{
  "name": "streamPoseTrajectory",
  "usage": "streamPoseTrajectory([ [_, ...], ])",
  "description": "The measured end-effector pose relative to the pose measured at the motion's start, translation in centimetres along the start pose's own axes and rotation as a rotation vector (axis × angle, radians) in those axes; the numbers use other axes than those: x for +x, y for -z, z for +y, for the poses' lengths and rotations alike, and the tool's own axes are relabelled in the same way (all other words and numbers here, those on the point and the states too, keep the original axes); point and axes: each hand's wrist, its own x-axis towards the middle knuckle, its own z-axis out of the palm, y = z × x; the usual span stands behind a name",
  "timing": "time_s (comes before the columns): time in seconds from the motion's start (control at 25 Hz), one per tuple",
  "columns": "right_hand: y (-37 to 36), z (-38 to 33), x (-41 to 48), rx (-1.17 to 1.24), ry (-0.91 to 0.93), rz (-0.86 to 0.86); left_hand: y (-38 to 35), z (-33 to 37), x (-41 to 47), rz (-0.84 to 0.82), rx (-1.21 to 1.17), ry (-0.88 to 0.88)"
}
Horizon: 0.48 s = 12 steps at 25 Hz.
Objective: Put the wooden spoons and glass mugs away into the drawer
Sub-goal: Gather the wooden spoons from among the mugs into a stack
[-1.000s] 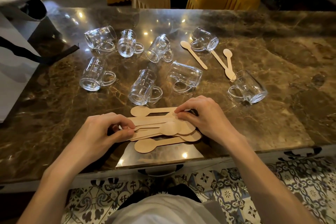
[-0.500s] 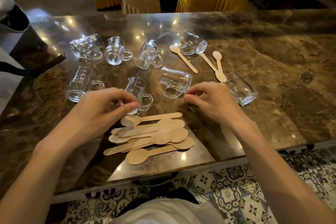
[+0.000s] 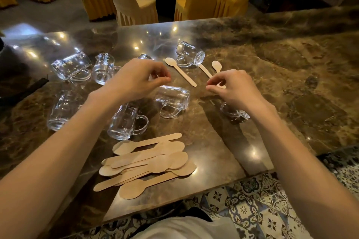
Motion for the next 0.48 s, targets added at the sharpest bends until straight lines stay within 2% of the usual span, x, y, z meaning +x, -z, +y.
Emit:
streamPoseTrajectory([
  [0.28,0.2,2.6,3.7,-0.057,-0.266,-0.062,-2.5,-1.3,6.5,-0.055,0.259,-0.081],
  [0.48,0.1,3.7,4.6,-0.076,-0.344,-0.108,-3.7,-1.1,9.7,-0.117,0.423,-0.145],
])
